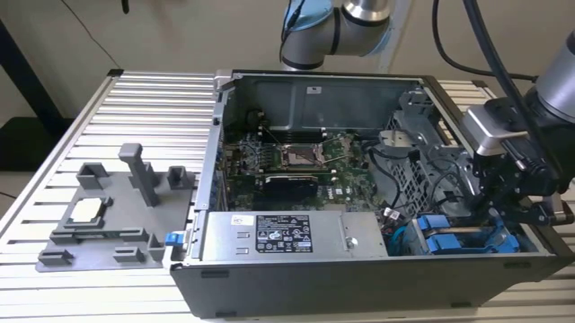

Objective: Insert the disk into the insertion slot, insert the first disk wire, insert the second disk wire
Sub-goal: 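Insert the first disk wire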

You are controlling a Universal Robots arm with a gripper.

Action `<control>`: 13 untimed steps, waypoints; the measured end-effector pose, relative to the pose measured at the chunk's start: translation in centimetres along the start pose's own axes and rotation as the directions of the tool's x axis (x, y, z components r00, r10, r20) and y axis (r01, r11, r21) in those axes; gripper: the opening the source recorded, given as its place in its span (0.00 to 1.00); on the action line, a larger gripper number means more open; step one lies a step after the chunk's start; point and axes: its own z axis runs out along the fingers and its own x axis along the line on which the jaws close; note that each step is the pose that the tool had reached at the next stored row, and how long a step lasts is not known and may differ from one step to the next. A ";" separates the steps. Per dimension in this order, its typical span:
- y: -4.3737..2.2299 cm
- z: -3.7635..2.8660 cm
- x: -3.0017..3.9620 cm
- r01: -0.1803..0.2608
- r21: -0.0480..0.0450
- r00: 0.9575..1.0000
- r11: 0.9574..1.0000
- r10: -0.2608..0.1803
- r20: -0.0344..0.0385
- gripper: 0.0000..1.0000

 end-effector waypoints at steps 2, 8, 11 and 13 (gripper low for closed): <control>0.00 0.01 -0.07 -0.001 0.000 1.000 1.000 0.001 0.000 0.19; 0.00 0.08 -0.10 -0.008 0.000 1.000 1.000 0.008 -0.001 0.19; 0.01 0.14 -0.08 -0.011 0.001 1.000 1.000 0.011 -0.002 0.19; 0.01 0.17 -0.05 -0.015 0.000 1.000 1.000 0.015 -0.002 0.19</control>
